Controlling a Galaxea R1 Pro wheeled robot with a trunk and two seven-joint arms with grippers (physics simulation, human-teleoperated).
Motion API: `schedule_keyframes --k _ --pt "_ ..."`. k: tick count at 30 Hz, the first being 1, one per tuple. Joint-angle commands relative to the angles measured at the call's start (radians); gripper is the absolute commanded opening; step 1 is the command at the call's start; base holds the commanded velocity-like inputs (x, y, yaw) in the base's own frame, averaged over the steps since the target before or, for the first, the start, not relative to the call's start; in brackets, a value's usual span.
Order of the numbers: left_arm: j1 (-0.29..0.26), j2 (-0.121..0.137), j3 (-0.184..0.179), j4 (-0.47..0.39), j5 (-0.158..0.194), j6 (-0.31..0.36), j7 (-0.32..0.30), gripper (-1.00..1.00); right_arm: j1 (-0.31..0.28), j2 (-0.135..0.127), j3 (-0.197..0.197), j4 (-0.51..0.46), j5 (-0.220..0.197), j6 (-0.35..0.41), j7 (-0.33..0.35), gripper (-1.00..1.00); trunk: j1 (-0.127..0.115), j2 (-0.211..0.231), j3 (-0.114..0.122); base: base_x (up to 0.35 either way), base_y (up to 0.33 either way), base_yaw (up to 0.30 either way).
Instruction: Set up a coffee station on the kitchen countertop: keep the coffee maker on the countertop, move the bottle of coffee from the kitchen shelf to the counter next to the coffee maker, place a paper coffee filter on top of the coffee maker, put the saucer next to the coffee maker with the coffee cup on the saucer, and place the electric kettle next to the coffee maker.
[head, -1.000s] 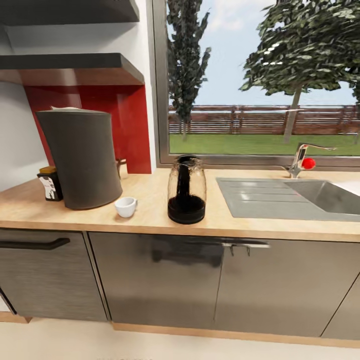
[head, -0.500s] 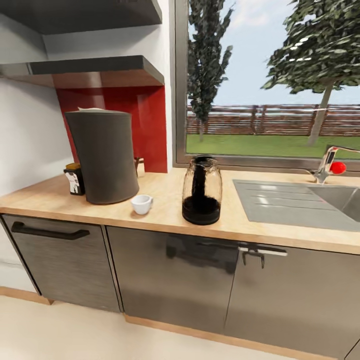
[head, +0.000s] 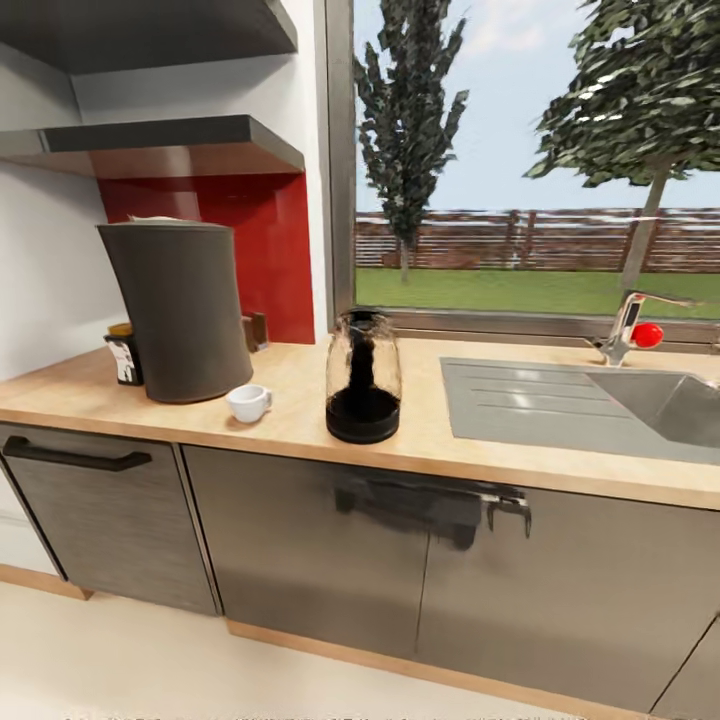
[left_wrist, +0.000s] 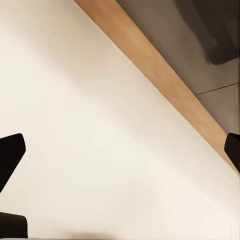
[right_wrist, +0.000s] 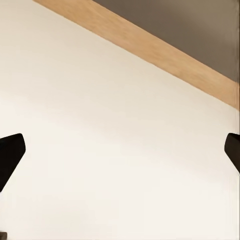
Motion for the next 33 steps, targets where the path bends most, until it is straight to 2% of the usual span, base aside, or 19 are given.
schedule_keyframes --k 1,5,10,22,33 --pt "-0.001 0.000 0.007 0.001 -0.006 -0.006 -0.003 1.00 -0.001 -0.001 0.008 -0.005 -0.005 -0.003 -0.009 1.00 0.000 -0.001 -0.001 -0.086 -0.291 0.001" --pt "-0.001 0.000 0.007 0.001 -0.006 -0.006 -0.003 1.00 -0.001 -0.001 0.008 -0.005 -0.004 -0.003 -0.010 1.00 0.000 -0.001 -0.001 -0.090 -0.291 0.048" --pt "-0.001 0.000 0.007 0.001 -0.006 -0.006 -0.003 1.00 -0.001 0.000 0.008 -0.005 -0.004 -0.003 -0.010 1.00 0.000 -0.001 -0.001 -0.081 -0.241 0.229" --pt "-0.001 0.000 0.007 0.002 -0.006 -0.006 -0.003 1.00 -0.001 0.000 0.009 -0.005 -0.004 -0.003 -0.010 1.00 0.000 -0.001 -0.001 -0.013 -0.036 0.264" --pt "-0.001 0.000 0.007 0.001 -0.006 -0.006 -0.003 1.00 -0.001 -0.001 0.008 -0.005 -0.004 -0.001 -0.010 1.00 0.000 -0.001 -0.001 -0.122 -0.208 0.050"
